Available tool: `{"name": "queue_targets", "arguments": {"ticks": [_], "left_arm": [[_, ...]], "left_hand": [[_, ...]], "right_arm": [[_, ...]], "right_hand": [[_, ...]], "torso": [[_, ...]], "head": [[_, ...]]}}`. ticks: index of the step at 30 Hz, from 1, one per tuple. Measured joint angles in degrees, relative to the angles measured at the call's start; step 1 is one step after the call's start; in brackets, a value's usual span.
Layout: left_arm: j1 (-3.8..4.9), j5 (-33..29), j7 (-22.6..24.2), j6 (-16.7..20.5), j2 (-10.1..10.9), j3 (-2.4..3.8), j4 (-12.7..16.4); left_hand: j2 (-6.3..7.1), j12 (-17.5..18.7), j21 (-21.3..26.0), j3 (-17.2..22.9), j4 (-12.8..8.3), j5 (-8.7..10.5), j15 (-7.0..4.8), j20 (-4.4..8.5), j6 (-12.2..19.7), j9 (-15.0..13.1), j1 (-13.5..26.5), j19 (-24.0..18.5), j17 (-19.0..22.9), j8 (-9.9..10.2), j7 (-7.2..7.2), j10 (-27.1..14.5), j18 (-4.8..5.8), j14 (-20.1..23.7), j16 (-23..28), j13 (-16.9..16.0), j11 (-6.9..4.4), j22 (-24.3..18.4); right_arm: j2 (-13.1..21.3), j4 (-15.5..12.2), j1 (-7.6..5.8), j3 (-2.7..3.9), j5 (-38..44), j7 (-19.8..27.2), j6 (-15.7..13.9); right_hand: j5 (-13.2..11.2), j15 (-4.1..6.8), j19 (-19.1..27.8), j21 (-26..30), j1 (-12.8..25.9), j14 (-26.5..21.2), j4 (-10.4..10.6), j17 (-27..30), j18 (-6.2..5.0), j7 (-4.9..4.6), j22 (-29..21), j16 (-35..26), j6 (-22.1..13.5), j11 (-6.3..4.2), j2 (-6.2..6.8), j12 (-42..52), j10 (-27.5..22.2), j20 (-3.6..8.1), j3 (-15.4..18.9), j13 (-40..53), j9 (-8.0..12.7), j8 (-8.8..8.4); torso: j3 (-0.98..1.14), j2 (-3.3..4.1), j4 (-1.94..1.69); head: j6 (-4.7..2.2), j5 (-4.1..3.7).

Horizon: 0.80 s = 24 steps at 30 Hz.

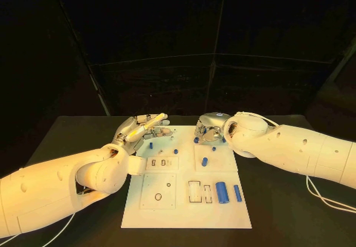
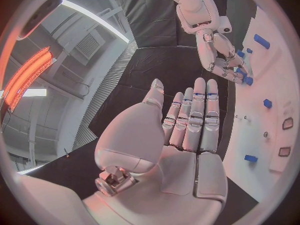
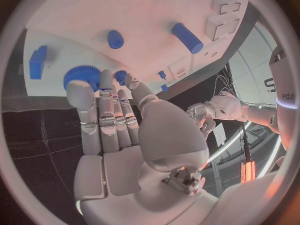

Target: Assemble the parts on the task board

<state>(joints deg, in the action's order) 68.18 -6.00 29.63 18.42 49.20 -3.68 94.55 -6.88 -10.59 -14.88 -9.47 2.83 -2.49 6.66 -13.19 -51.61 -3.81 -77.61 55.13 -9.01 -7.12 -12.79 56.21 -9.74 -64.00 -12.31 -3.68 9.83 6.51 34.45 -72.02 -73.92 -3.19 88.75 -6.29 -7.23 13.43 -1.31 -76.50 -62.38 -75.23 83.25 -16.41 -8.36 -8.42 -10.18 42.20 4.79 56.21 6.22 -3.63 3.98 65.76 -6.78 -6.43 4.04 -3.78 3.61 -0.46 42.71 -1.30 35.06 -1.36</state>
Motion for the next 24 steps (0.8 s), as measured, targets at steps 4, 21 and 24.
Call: {"name": "queue_targets", "arguments": {"ticks": [4,21,24], "left_arm": [[0.01,0.0,-0.1,-0.2,0.0,0.00,0.0],[0.10,0.0,-0.6,-0.6,0.0,0.00,0.1],[0.10,0.0,-0.7,-0.7,0.0,0.00,0.2]], "left_hand": [[0.00,0.0,0.0,0.0,0.0,0.00,0.00,0.00,0.0,0.0,0.0,0.0,0.0,0.0,0.00,0.0,0.00,0.0,0.0,0.0,0.00,0.0],[0.00,0.2,0.2,0.0,0.0,0.00,0.00,0.00,0.0,0.0,0.0,0.0,0.0,0.0,0.00,0.0,0.01,0.0,0.0,0.0,0.00,0.0],[0.00,0.2,0.2,0.0,0.0,0.00,0.00,0.00,0.0,0.0,0.0,0.0,0.0,0.0,0.00,0.0,0.01,0.0,0.0,0.0,0.00,0.0]], "right_arm": [[-0.5,0.5,-0.01,0.01,0.1,-0.3,0.4],[-2.1,1.6,-0.02,0.01,0.2,-1.0,2.6],[-2.3,1.8,-0.02,0.01,0.2,-1.0,2.9]], "right_hand": [[0.0,0.19,-0.3,-2.5,0.2,0.2,0.0,-0.2,0.00,0.00,3.3,-0.2,0.0,-0.18,0.24,0.4,0.8,-0.24,-1.3,0.3,0.0,0.00],[-0.3,-0.02,-0.5,-5.3,1.3,0.4,0.1,-0.7,0.88,0.04,6.6,-0.5,0.8,-0.49,1.28,0.7,1.9,-0.08,-4.8,1.0,-0.1,0.20],[-0.4,-0.02,-0.5,-5.5,1.3,0.4,0.3,-0.7,0.88,0.04,6.8,-0.5,0.8,-0.47,1.28,0.7,1.9,-0.08,-4.9,1.0,-0.1,0.20]], "torso": [[0.01,0.04,0.01],[0.04,0.31,0.01],[0.04,0.32,0.00]], "head": [[0.15,-0.01],[0.46,-0.08],[0.59,-0.01]]}}
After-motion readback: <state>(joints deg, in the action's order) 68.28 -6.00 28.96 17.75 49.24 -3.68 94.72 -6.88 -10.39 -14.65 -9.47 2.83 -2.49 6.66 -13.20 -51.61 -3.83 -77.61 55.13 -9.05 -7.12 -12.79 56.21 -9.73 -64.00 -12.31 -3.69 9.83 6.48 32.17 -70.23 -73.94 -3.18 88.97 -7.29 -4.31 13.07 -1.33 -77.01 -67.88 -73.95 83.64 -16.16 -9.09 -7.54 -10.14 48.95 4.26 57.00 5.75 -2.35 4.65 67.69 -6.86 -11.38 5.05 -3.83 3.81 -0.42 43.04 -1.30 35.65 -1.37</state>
